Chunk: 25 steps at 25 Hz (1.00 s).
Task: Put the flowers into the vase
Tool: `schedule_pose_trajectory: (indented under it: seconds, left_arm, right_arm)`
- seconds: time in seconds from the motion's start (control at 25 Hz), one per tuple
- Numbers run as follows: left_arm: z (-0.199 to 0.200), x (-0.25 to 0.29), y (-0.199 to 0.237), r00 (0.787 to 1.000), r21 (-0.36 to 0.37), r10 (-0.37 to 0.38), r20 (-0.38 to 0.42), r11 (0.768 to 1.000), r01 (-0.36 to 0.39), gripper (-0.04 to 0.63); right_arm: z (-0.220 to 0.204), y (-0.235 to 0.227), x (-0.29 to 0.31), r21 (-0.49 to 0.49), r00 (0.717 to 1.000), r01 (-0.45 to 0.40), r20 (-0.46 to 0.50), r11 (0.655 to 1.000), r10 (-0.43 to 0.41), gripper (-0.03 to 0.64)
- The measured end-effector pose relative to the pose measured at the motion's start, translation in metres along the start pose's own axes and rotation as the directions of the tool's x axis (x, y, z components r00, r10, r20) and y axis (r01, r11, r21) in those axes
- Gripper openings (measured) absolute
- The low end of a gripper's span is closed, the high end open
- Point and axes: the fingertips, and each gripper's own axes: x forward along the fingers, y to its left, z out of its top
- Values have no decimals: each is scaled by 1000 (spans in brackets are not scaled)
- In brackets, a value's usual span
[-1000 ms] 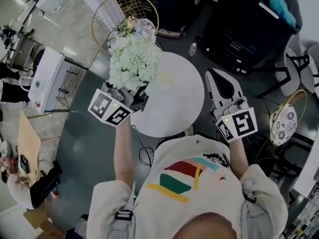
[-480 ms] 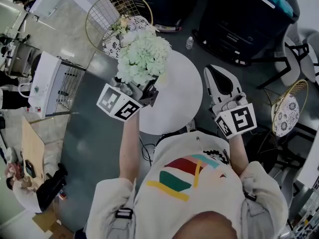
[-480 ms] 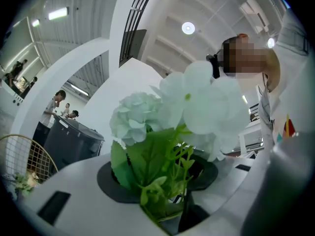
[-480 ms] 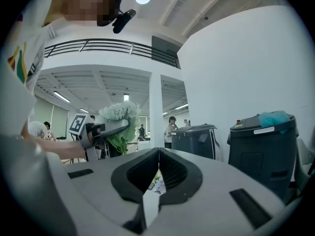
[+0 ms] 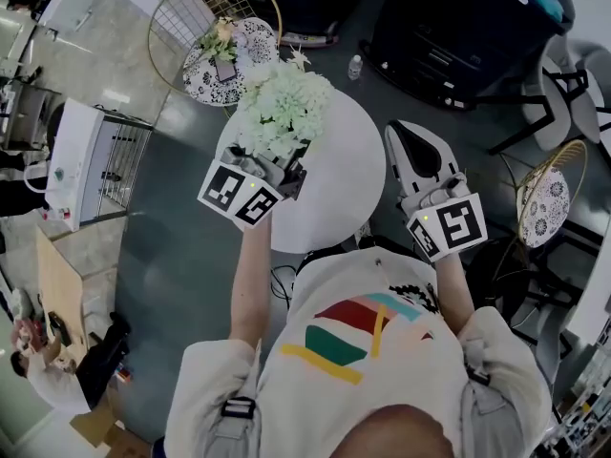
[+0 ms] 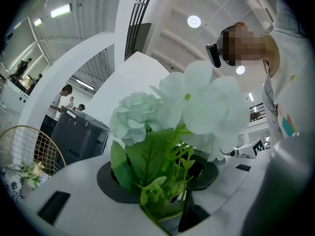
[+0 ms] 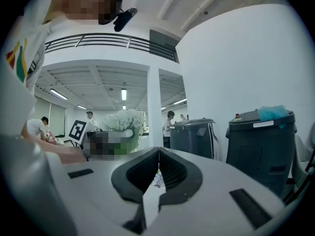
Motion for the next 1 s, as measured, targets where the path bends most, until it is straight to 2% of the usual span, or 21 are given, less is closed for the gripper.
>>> schedule_pose_trajectory:
  seconds: [0.32, 0.52, 0.68, 0.72, 0.76, 0.8, 1.0]
  left_arm:
    - [-28, -5, 24, 999, -12, 31, -19, 999, -31, 218]
    - [-46, -9, 35, 1000, -60, 10, -29, 998, -12, 218]
    - [-59, -9, 36, 999, -69, -10, -43, 998, 7, 220]
    - [-60, -9, 35, 999, -71, -15, -38, 997, 13, 245]
    - [-62, -9, 35, 999, -72, -23, -31, 997, 20, 311]
    - [-63, -9, 33, 999, -69, -31, -29, 997, 29, 346]
    - [-75, -8, 24, 994, -20, -41, -97, 999, 40, 496]
  right_arm:
    - [-15, 5, 10, -1, 998, 18, -59, 1000, -18, 12]
    - [-25, 11, 19, -13, 995, 25, -93, 1000, -26, 12]
    - [-30, 12, 20, -17, 993, 33, -115, 999, -34, 12]
    - [-32, 12, 21, -17, 992, 35, -119, 999, -37, 12]
    - [-33, 12, 22, -17, 992, 38, -122, 999, -40, 12]
    - [-33, 12, 22, -17, 991, 40, -125, 999, -42, 12]
    - [-37, 17, 25, -21, 989, 34, -141, 999, -37, 12]
